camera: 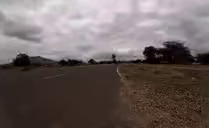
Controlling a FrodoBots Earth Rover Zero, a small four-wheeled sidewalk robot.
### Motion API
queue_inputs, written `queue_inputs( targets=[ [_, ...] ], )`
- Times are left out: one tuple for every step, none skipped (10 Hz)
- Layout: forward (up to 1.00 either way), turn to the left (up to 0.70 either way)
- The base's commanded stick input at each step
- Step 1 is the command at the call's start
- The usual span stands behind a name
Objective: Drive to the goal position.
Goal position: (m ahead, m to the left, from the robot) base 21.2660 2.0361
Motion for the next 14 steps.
queue_inputs(
  targets=[
    [0.5,0.0],
    [0.5,0.0],
    [0.5,0.0],
    [0.5,0.0],
    [0.5,0.0],
    [0.5,0.0],
    [0.5,0.0],
    [0.5,0.0],
    [0.5,0.0],
    [0.5,0.0],
    [0.5,0.0],
    [0.5,0.0],
    [0.5,0.0],
    [0.5,0.0]
  ],
)
